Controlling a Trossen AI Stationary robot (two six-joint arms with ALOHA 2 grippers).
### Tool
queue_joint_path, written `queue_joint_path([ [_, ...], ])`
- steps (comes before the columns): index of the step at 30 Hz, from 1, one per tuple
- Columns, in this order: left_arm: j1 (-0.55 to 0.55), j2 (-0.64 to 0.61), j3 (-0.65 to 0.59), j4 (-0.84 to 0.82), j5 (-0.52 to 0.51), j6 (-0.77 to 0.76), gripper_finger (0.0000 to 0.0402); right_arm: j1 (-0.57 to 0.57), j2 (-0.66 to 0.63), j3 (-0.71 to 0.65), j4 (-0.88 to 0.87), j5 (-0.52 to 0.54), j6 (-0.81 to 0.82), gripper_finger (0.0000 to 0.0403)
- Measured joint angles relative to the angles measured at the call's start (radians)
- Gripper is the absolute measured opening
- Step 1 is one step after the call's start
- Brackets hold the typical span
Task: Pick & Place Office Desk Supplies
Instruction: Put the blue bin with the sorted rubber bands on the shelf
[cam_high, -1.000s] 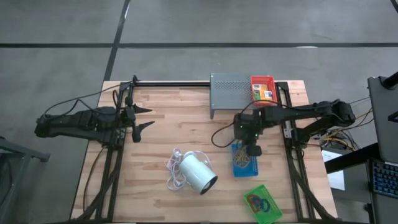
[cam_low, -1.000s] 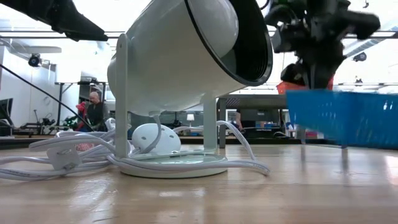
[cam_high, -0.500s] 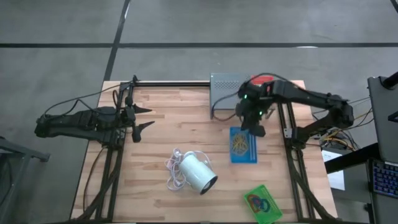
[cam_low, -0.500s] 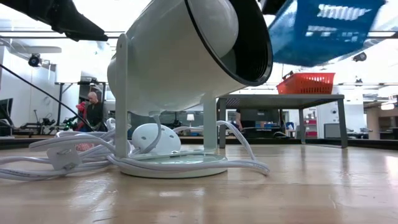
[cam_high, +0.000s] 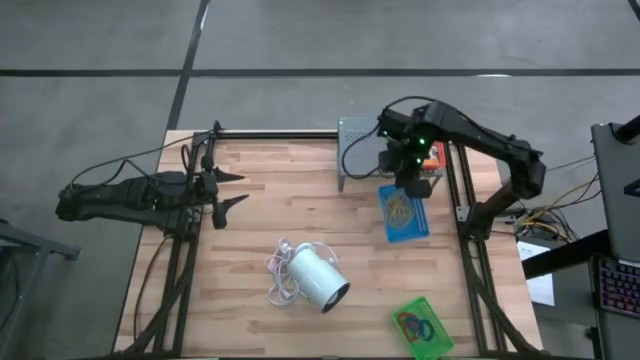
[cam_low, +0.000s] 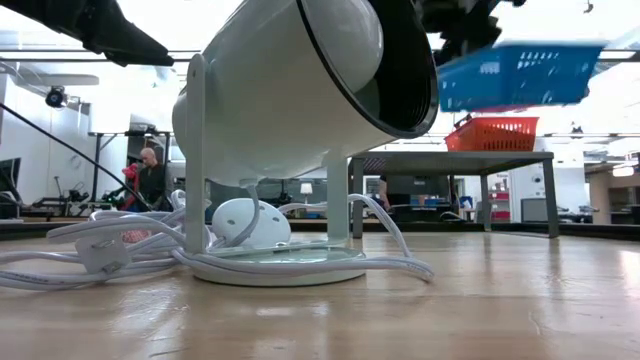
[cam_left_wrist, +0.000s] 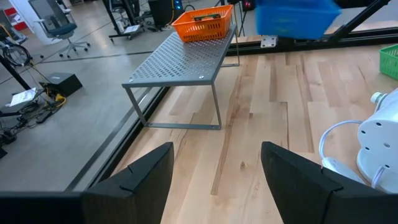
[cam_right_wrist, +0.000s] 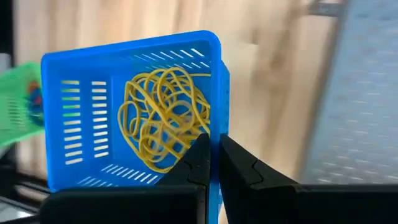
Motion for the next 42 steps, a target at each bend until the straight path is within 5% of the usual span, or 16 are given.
queue_joint_path([
  [19,0.000,0.000,0.000,0.000,0.000,0.000,0.0244,-0.233,0.300,0.434,-0.003,0.022,-0.142,0.0013],
  [42,0.000,0.000,0.000,0.000,0.000,0.000,0.0244,-0.357,0.450,0.555,-0.003,0.044,-0.213,0.0013],
])
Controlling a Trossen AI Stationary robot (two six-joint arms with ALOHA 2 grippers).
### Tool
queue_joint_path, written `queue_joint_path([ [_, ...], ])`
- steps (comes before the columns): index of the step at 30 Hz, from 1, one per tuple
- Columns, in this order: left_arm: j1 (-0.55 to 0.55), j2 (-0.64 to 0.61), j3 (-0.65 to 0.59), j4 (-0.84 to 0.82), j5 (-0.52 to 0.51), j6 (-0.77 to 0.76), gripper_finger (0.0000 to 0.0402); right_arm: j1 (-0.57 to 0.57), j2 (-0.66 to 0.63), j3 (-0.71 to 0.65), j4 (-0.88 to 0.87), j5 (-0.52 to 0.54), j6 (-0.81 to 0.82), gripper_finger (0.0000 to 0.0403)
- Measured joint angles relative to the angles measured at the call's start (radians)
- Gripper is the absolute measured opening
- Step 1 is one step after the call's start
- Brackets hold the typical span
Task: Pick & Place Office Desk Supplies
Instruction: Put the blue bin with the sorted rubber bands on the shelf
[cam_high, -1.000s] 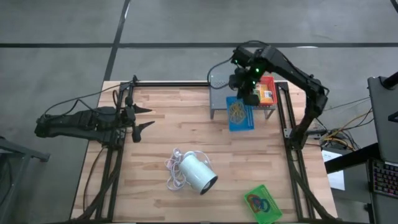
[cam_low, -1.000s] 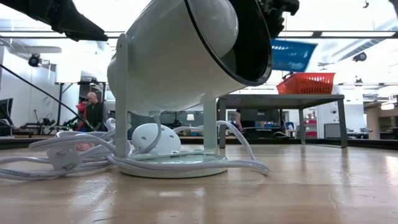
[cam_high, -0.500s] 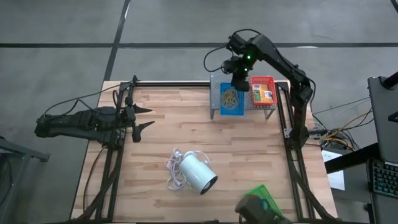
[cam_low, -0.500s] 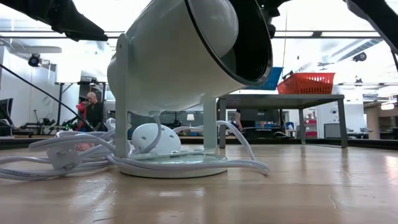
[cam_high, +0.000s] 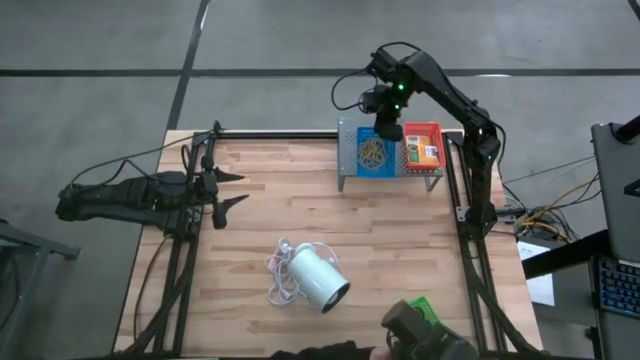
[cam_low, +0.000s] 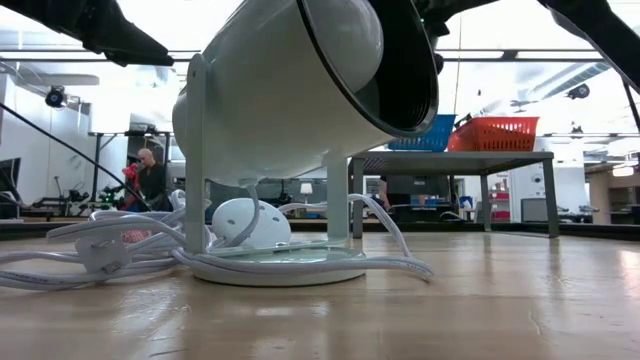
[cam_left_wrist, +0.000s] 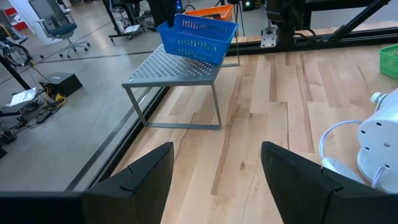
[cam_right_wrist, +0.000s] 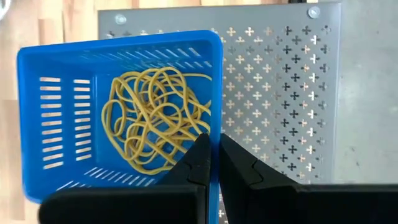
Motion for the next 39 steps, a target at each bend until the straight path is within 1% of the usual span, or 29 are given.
queue_joint_path([
  [8,0.000,0.000,0.000,0.000,0.000,0.000,0.0244,-0.009,0.000,-0.002,0.017,0.053,0.014,0.0017],
  [20,0.000,0.000,0.000,0.000,0.000,0.000,0.0244,-0.025,0.000,-0.005,0.048,0.057,0.018,0.0087],
  [27,0.000,0.000,0.000,0.000,0.000,0.000,0.0244,-0.023,0.000,-0.006,0.066,0.083,0.014,0.0115],
  [31,0.000,0.000,0.000,0.000,0.000,0.000,0.0244,-0.024,-0.005,-0.002,0.063,0.081,0.020,0.0127],
  [33,0.000,0.000,0.000,0.000,0.000,0.000,0.0244,-0.023,-0.018,-0.002,0.063,0.049,0.024,0.0132],
  [36,0.000,0.000,0.000,0.000,0.000,0.000,0.0244,-0.017,-0.045,0.000,0.063,0.005,0.082,0.0137],
  [39,0.000,0.000,0.000,0.000,0.000,0.000,0.0244,-0.008,-0.074,0.000,0.062,0.004,0.149,0.0139],
])
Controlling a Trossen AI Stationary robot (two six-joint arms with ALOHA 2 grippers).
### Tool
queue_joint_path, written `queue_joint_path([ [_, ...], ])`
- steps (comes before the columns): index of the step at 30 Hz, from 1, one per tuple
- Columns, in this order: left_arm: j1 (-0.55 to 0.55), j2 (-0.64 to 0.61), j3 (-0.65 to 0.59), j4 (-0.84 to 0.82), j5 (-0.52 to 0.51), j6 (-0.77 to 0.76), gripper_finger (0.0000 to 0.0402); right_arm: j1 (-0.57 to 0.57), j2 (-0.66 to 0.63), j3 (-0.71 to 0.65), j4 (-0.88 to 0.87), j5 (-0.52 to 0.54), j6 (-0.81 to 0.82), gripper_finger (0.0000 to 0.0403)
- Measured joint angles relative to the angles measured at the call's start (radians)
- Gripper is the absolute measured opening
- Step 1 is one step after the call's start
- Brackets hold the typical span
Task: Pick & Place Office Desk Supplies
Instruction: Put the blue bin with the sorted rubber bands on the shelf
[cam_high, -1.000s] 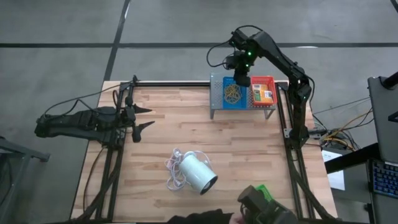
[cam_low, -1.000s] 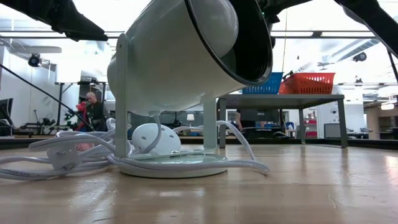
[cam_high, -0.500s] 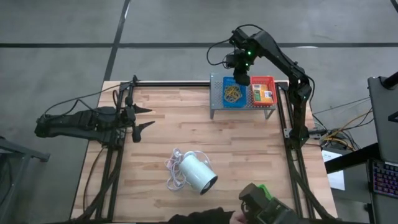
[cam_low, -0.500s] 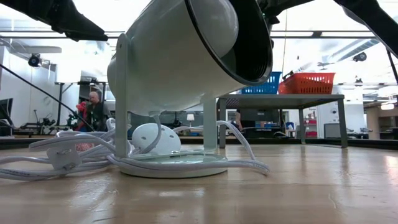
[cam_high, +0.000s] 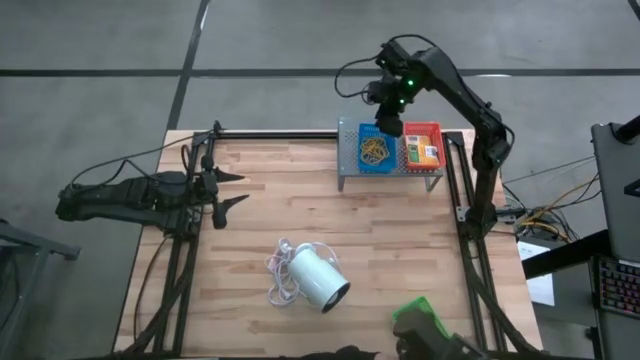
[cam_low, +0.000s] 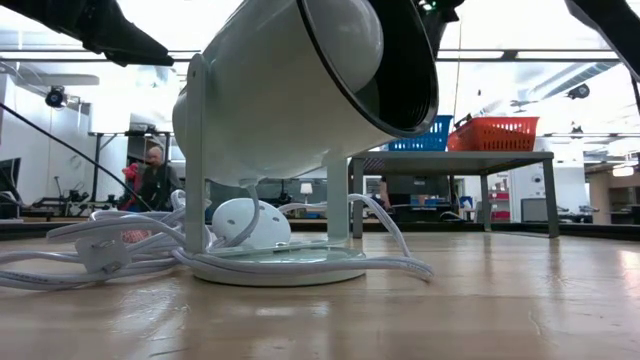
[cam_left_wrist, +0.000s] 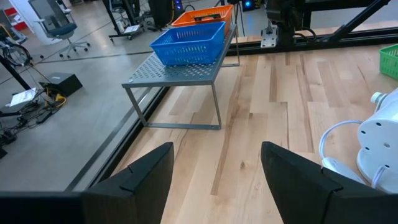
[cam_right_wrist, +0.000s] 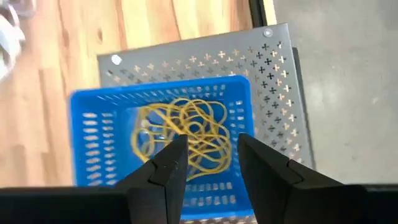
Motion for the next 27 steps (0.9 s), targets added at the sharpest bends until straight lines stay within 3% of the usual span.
queue_joint_path([
  [7,0.000,0.000,0.000,0.000,0.000,0.000,0.0244,0.062,-0.050,-0.014,-0.066,-0.001,0.076,0.0139],
  [23,0.000,0.000,0.000,0.000,0.000,0.000,0.0244,0.243,-0.154,-0.216,-0.056,0.000,0.180,0.0139],
  [27,0.000,0.000,0.000,0.000,0.000,0.000,0.0244,0.295,-0.204,-0.297,-0.020,0.099,0.197,0.0139],
])
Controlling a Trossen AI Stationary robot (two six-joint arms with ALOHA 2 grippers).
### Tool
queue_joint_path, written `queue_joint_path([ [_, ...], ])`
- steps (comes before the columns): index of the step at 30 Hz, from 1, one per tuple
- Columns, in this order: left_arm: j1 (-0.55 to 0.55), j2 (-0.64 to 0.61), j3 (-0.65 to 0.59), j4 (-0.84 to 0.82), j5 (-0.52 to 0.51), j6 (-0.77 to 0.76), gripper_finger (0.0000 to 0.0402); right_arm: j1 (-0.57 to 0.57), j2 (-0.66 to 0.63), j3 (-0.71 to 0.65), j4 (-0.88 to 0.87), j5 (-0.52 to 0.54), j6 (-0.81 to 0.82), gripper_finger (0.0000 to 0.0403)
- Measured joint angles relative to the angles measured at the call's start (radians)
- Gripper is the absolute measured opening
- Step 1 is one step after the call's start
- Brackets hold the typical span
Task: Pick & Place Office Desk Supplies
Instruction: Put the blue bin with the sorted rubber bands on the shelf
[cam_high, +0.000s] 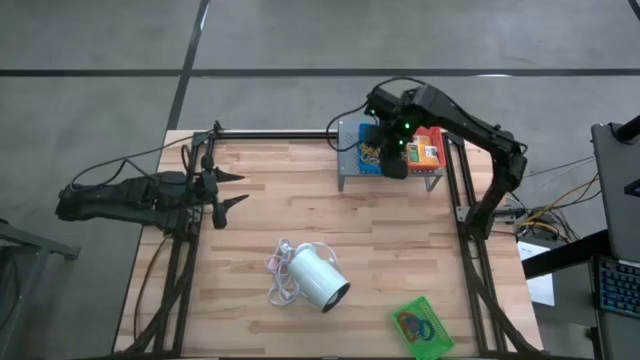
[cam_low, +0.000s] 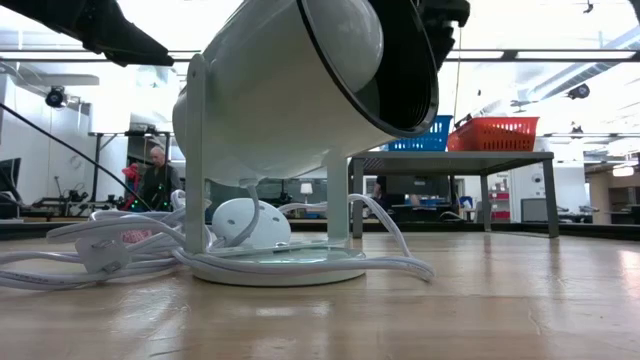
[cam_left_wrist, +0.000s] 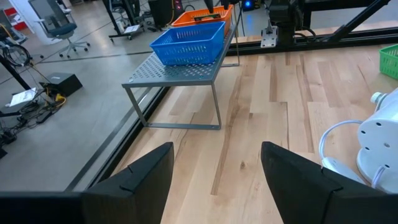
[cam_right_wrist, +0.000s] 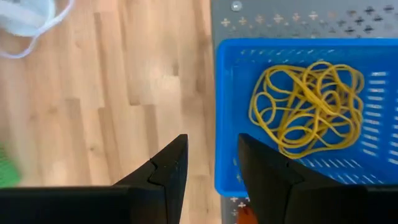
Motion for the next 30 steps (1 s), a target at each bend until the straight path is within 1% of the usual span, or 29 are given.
queue_joint_path([
  [2,0.000,0.000,0.000,0.000,0.000,0.000,0.0244,0.021,-0.035,-0.051,0.048,0.038,0.027,0.0139],
  [5,0.000,0.000,0.000,0.000,0.000,0.000,0.0244,0.042,-0.096,-0.146,0.142,0.060,0.057,0.0139],
  [12,0.000,0.000,0.000,0.000,0.000,0.000,0.0244,0.054,-0.226,-0.359,0.359,0.065,0.073,0.0139],
  [16,0.000,0.000,0.000,0.000,0.000,0.000,0.0244,0.058,-0.262,-0.456,0.452,0.065,0.061,0.0139],
  [21,0.000,0.000,0.000,0.000,0.000,0.000,0.0244,0.057,-0.274,-0.530,0.519,0.068,0.053,0.0139],
  [23,0.000,0.000,0.000,0.000,0.000,0.000,0.0244,0.057,-0.274,-0.549,0.542,0.085,0.038,0.0139],
  [27,0.000,0.000,0.000,0.000,0.000,0.000,0.0244,0.057,-0.274,-0.569,0.567,0.090,0.031,0.0139],
  [30,0.000,0.000,0.000,0.000,0.000,0.000,0.0244,0.057,-0.274,-0.569,0.567,0.091,0.034,0.0131],
])
